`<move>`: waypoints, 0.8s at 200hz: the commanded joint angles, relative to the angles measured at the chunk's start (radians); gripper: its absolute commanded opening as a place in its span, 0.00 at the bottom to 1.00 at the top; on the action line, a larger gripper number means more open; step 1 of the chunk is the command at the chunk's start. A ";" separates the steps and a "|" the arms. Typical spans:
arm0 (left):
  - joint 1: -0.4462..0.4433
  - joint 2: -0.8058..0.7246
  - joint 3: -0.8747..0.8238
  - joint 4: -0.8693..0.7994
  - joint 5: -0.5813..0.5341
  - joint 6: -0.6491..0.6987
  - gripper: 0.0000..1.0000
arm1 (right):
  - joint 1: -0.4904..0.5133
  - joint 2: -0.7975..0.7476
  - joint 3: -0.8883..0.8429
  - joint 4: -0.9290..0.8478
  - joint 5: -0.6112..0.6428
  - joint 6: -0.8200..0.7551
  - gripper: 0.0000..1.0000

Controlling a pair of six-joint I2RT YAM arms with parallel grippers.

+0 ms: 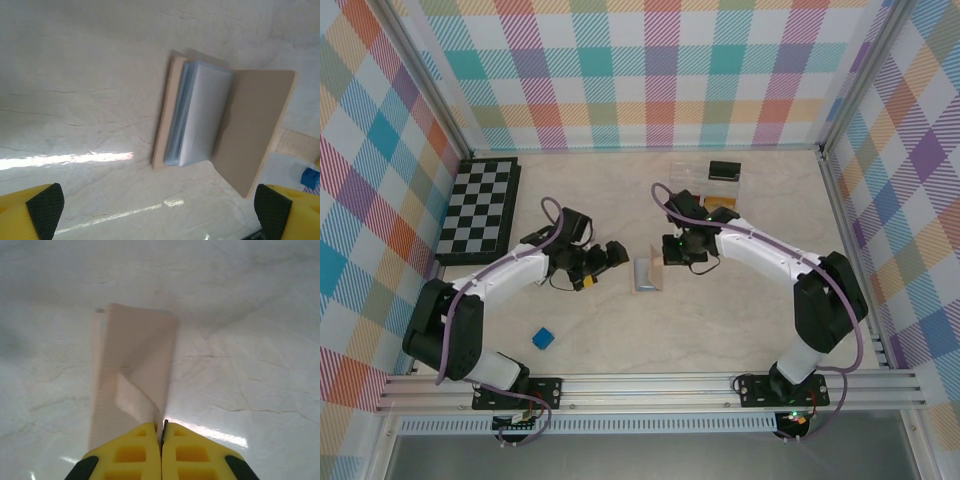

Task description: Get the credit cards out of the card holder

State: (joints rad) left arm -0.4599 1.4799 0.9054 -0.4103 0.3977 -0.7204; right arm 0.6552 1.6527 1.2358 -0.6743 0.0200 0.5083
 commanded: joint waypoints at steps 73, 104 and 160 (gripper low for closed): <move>-0.100 0.170 0.054 0.231 0.118 -0.115 0.68 | -0.134 0.010 -0.154 0.013 0.016 0.006 0.06; -0.111 0.215 0.067 0.248 0.124 -0.127 0.60 | -0.133 0.032 -0.154 0.018 0.012 0.010 0.06; -0.127 0.277 0.078 0.264 0.153 -0.151 0.58 | -0.133 0.049 -0.154 0.023 0.003 0.013 0.06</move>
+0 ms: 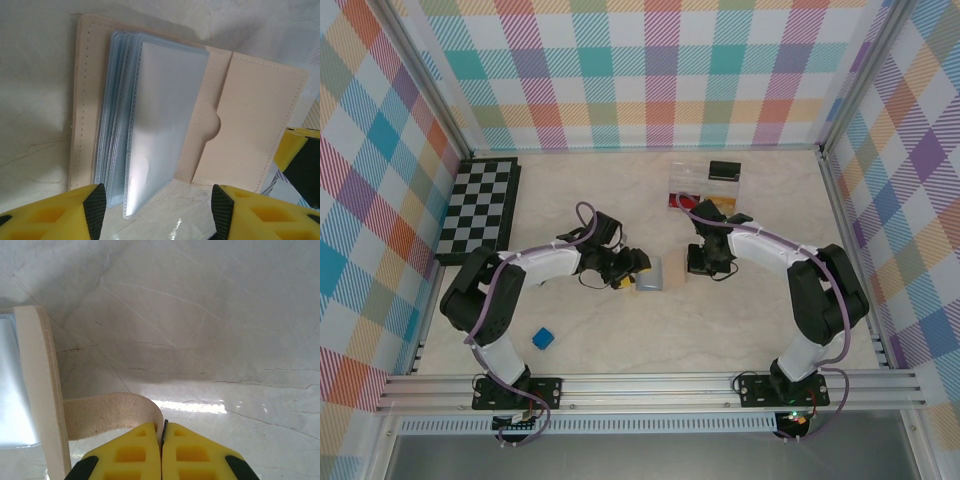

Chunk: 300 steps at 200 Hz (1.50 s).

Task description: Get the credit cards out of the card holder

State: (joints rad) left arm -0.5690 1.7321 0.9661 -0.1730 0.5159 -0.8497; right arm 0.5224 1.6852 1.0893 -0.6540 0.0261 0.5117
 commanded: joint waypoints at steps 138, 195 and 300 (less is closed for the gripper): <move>-0.044 0.081 0.057 0.143 0.122 -0.041 0.48 | -0.001 0.031 -0.025 0.068 -0.106 0.020 0.06; -0.103 0.152 0.180 0.088 0.101 0.022 0.48 | -0.002 0.007 -0.054 0.096 -0.060 0.072 0.07; -0.123 0.258 0.212 0.072 0.018 0.024 0.45 | -0.034 -0.088 -0.116 0.113 -0.024 0.115 0.23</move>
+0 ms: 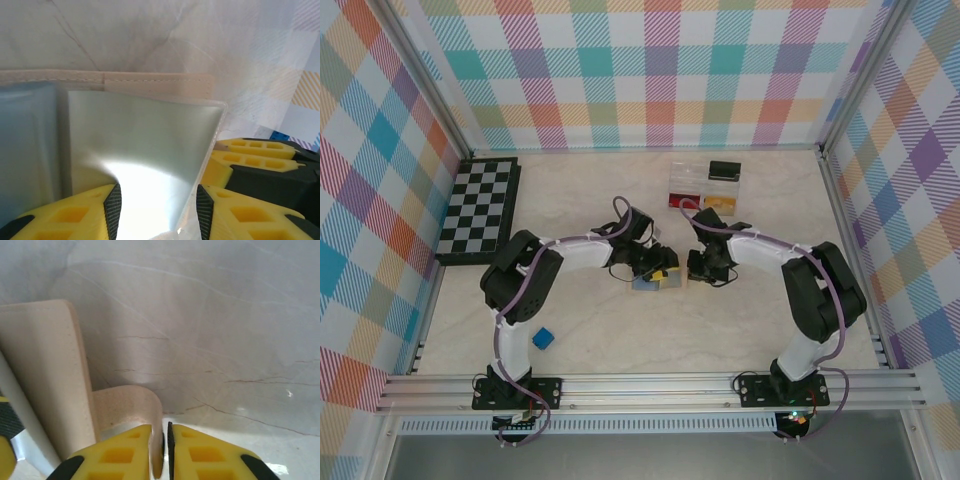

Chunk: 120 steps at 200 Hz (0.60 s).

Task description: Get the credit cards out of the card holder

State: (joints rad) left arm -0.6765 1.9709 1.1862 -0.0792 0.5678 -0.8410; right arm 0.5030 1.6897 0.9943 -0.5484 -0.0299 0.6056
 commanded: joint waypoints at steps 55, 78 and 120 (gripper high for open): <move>-0.027 0.041 -0.002 -0.066 -0.075 0.015 0.40 | -0.017 -0.230 -0.027 0.023 -0.020 -0.022 0.29; -0.030 0.047 -0.001 -0.078 -0.085 0.015 0.38 | -0.008 -0.211 -0.009 0.037 -0.094 -0.036 0.26; -0.032 0.051 -0.007 -0.098 -0.096 0.006 0.29 | 0.012 -0.116 0.013 0.081 -0.163 -0.005 0.09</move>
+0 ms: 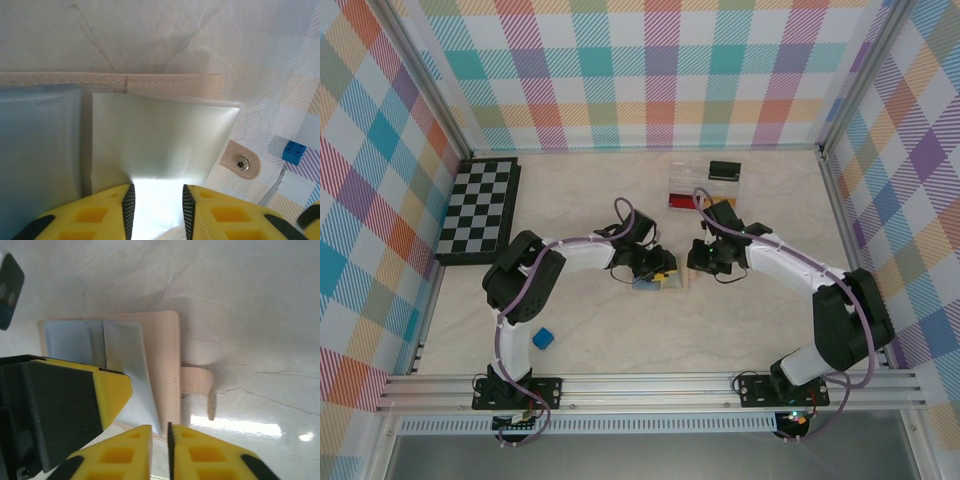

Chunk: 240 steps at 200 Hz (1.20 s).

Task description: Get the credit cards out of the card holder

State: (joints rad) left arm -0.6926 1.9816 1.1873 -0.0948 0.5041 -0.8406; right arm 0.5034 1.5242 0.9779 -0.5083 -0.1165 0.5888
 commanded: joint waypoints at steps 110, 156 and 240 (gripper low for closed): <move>-0.002 -0.145 -0.025 -0.120 0.014 0.029 0.27 | 0.014 0.283 0.118 0.023 -0.065 0.030 0.04; 0.094 -0.279 -0.075 -0.317 -0.109 0.112 0.38 | 0.014 0.315 0.128 0.021 -0.065 0.013 0.05; 0.131 -0.243 -0.099 -0.330 -0.121 0.123 0.58 | 0.014 0.355 0.134 0.018 -0.078 -0.008 0.06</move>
State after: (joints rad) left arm -0.5556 1.6981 1.0904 -0.4191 0.3683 -0.7242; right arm 0.5114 1.8366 1.1042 -0.4713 -0.1959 0.6064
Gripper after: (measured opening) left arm 0.581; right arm 0.065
